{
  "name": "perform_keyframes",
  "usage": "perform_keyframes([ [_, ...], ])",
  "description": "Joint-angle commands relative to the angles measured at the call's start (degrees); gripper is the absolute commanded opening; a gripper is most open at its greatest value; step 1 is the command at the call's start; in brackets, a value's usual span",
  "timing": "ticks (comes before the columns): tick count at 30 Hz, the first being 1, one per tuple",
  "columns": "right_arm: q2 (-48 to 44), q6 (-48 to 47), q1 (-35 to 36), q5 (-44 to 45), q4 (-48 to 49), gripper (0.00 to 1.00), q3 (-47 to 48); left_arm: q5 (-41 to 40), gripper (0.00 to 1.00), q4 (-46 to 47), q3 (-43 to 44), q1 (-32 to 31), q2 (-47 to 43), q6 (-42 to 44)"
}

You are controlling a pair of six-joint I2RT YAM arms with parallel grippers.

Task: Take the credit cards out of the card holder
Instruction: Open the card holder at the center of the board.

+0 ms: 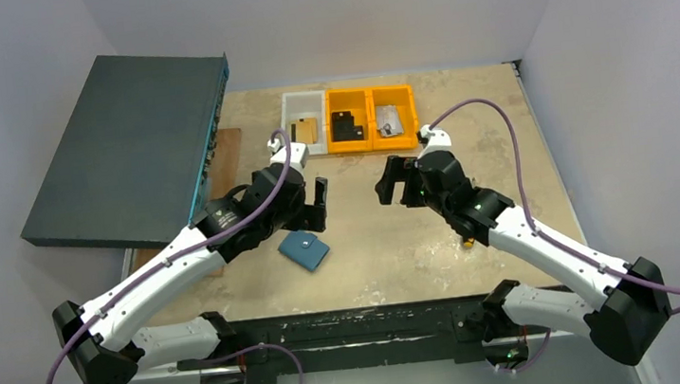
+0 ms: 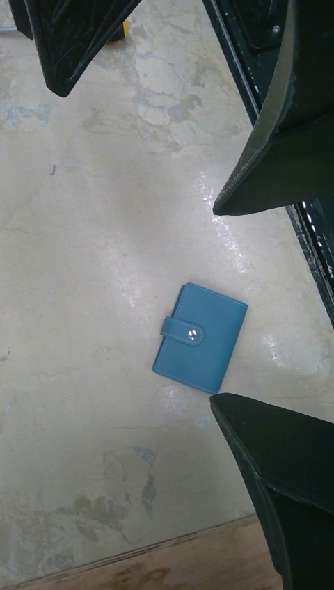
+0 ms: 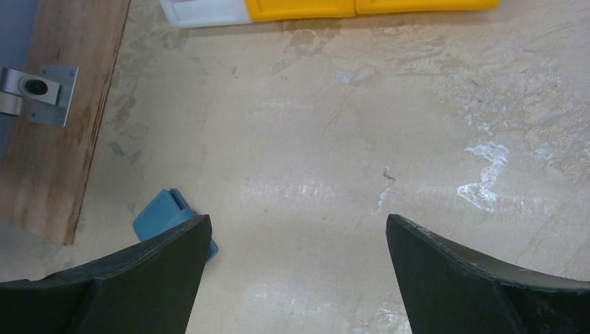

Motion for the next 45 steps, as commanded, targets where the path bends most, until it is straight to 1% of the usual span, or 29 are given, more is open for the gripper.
perform_keyframes([
  [1, 1.09, -1.29, -0.12, 1.26, 1.46, 0.99, 1.55, -3.48, 1.00, -1.63, 2.40, 0.18, -1.46, 0.03],
  [6, 2.19, -2.70, 0.07, 1.32, 1.54, 0.99, 2.01, -5.95, 1.00, -2.89, 2.86, 0.18, -2.11, -0.28],
  [11, 3.99, -3.05, 1.43, 0.97, 2.69, 0.99, 1.97, -5.88, 1.00, -3.88, 4.24, 1.12, -3.52, 0.05],
  [15, 7.45, -2.14, 6.87, 3.35, 3.73, 0.96, 3.37, -5.22, 1.00, -7.14, 6.86, 4.61, -4.28, 0.13],
  [20, 15.21, -0.66, 17.00, 8.27, 5.65, 0.93, 7.36, -1.61, 1.00, -10.24, 8.63, 11.26, -5.88, -0.23],
  [22, 19.27, -0.72, 21.66, 9.80, 6.39, 0.89, 10.13, -1.62, 1.00, -11.27, 9.28, 12.83, -6.71, -0.15],
  [24, 23.83, -0.85, 24.84, 11.29, 6.39, 0.87, 13.47, -1.42, 1.00, -12.34, 10.51, 13.93, -7.22, 0.01],
  [25, 26.22, -1.05, 26.06, 11.58, 6.46, 0.83, 15.19, -1.57, 1.00, -12.73, 11.09, 14.17, -7.55, 0.04],
  [27, 31.29, -1.33, 27.59, 11.70, 6.50, 0.74, 18.46, -1.67, 1.00, -12.91, 12.12, 14.56, -8.26, 0.06],
  [31, 37.82, -1.74, 28.78, 12.57, 5.60, 0.53, 22.98, -1.59, 1.00, -13.53, 13.79, 15.41, -9.03, 0.06],
  [33, 40.31, -2.40, 28.79, 13.07, 5.54, 0.46, 24.50, -1.59, 1.00, -13.75, 14.46, 15.68, -9.06, 0.33],
  [40, 47.40, -4.16, 29.09, 12.12, 4.75, 0.40, 29.41, -1.17, 1.00, -13.71, 15.23, 16.41, -9.32, 0.59],
  [43, 50.03, -4.22, 29.39, 12.53, 3.27, 0.35, 31.44, -0.77, 1.00, -13.65, 15.23, 16.72, -9.34, 0.57],
  [45, 51.26, -4.24, 29.56, 12.81, 2.58, 0.33, 32.16, -0.49, 1.00, -13.61, 15.15, 17.01, -9.36, 0.72],
])
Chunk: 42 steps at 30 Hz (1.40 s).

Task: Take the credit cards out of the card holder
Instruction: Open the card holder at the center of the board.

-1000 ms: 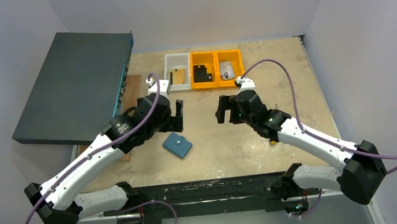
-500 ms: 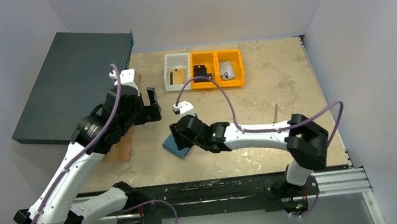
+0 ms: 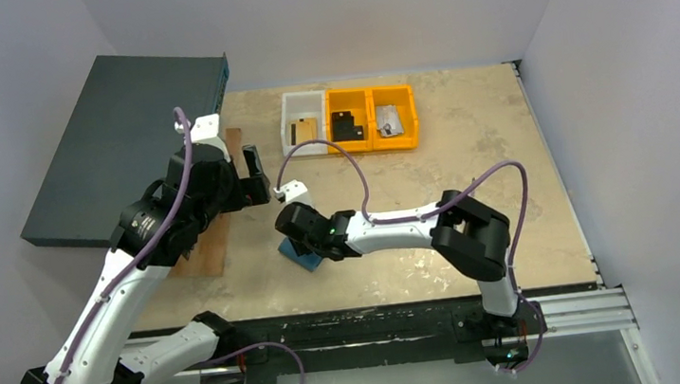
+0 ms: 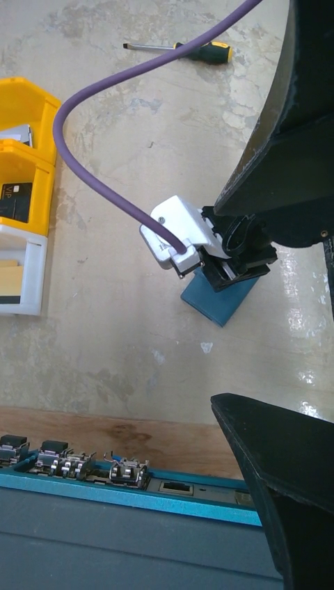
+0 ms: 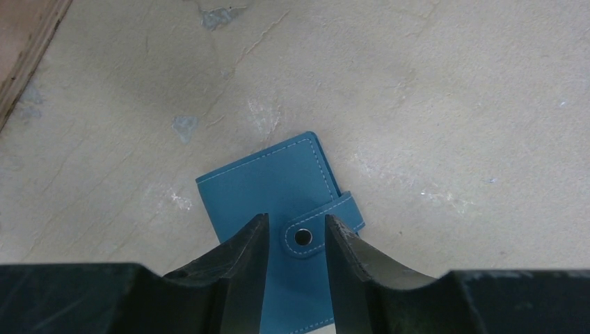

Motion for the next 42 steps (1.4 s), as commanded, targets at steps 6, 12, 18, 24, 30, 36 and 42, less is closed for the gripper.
perform_keyframes([
  [6, 4.30, 0.50, 0.90, 4.87, -6.64, 0.28, 5.75, 1.50, 1.00, 0.43, 1.36, 1.53, -0.56, 0.82],
  [12, 4.94, 2.15, 1.65, 5.85, -9.81, 0.31, 5.59, 2.51, 1.00, 0.56, 0.83, 1.85, 0.13, 0.48],
  [18, 3.82, 4.20, 2.10, 6.29, -11.98, 0.33, 4.31, 3.10, 1.00, 0.58, 0.19, 1.93, 0.59, -0.45],
  [24, 3.05, 6.39, 2.03, 3.20, -10.85, 0.16, 2.39, 3.96, 1.00, 0.53, -0.25, 2.04, 1.18, -0.83],
  [30, 1.74, 8.91, 1.78, 2.54, -10.59, 0.00, 0.07, 4.93, 1.00, 0.44, -0.75, 2.05, 1.37, -1.12],
  [36, -3.52, 12.96, -1.95, -0.63, -8.76, 0.00, -5.51, 10.41, 1.00, 2.29, -3.33, 2.10, 1.90, -1.70],
  [42, -10.48, 14.98, -5.79, -1.19, -7.17, 0.00, -11.60, 17.02, 0.96, 5.86, -9.74, -0.36, 3.33, -5.15],
])
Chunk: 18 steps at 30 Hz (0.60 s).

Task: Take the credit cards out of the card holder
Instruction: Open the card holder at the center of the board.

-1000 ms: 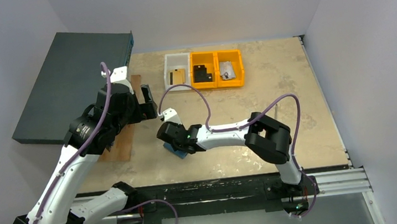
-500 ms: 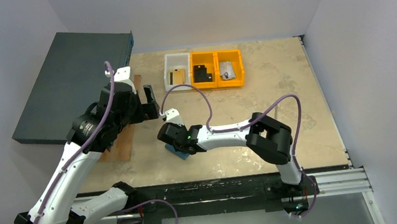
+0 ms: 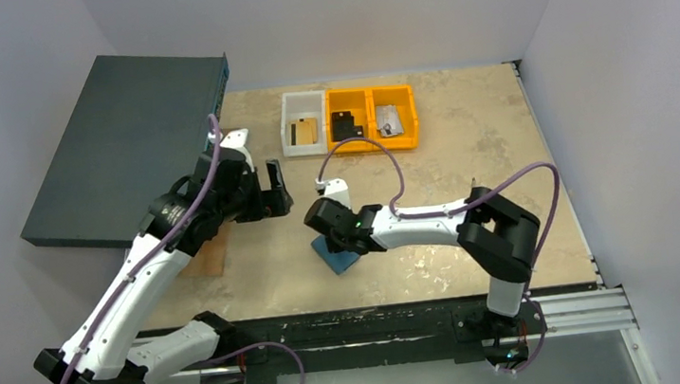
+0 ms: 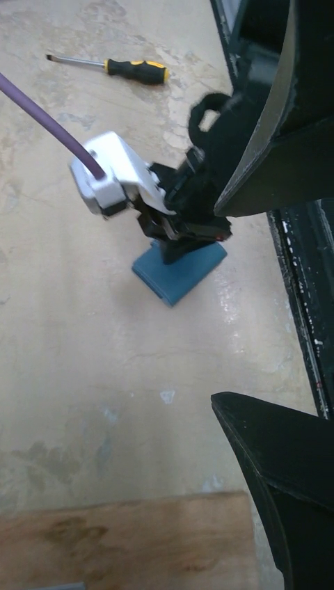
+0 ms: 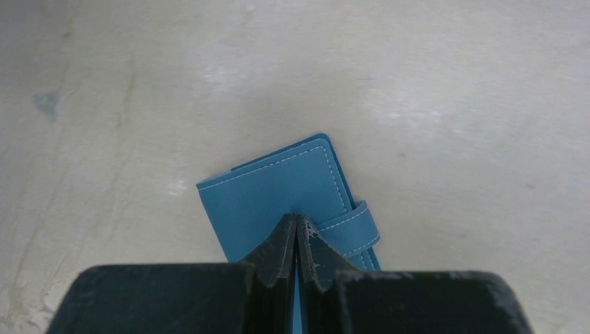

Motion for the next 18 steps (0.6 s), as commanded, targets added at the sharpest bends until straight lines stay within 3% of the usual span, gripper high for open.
perform_keyframes([
  [1, -5.22, 3.48, -3.10, -0.88, -0.40, 0.00, -4.13, 4.85, 0.95, 4.07, -4.49, -2.99, 1.62, -3.87],
  [7, -9.17, 3.63, -3.74, -1.16, 0.24, 0.00, -7.78, 5.43, 0.81, 8.55, -12.14, -8.26, 5.03, -8.68],
  [12, -10.28, 0.67, -2.13, 2.08, -1.72, 0.29, -6.66, 5.12, 0.62, 12.75, -18.11, -8.83, 6.81, -11.88],
  [18, -8.82, -0.09, -0.31, 3.02, -3.45, 0.37, -5.22, 2.97, 0.44, 16.43, -23.04, -8.66, 8.77, -15.20],
])
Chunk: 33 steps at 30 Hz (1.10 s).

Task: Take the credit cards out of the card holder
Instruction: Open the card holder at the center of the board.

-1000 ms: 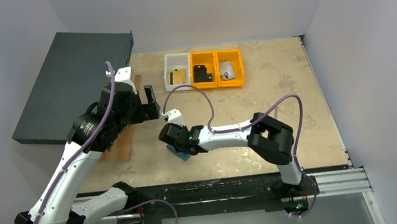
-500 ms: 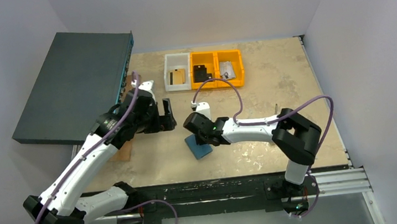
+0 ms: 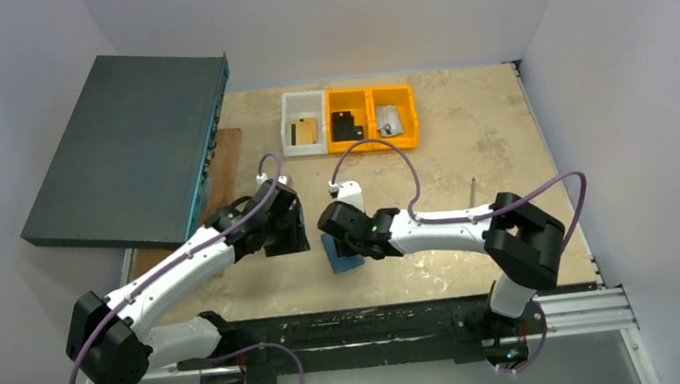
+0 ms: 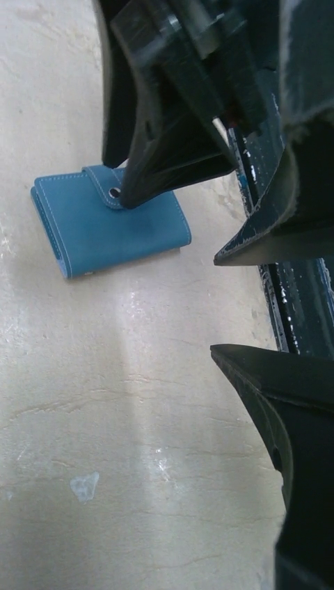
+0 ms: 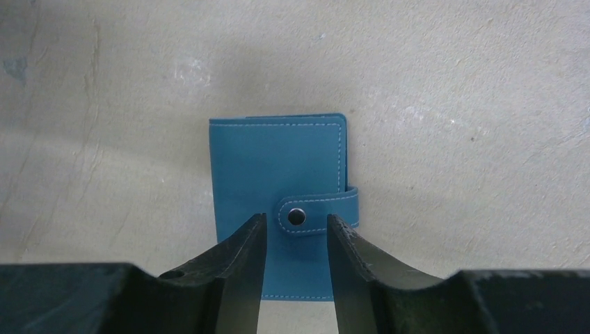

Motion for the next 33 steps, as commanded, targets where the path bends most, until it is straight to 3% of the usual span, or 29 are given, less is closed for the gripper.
perform_keyframes([
  [1, 1.24, -1.18, 0.89, 2.50, -2.01, 0.36, 2.79, -1.46, 0.41, 6.17, -2.88, -0.02, 1.17, -4.20],
  [12, 7.10, -1.54, 0.98, 2.78, -2.62, 0.33, 4.40, -0.18, 0.26, 10.86, -6.44, 1.17, 3.99, -5.09],
  [20, 7.45, 0.47, 0.90, -2.35, 0.47, 0.00, 2.12, 5.57, 0.25, 15.93, -6.95, 1.16, 7.51, -4.67],
  [33, 1.45, 4.86, -4.07, -13.75, 12.78, 0.00, -6.86, 7.41, 0.24, 23.52, -4.96, 0.82, 14.01, -6.10],
])
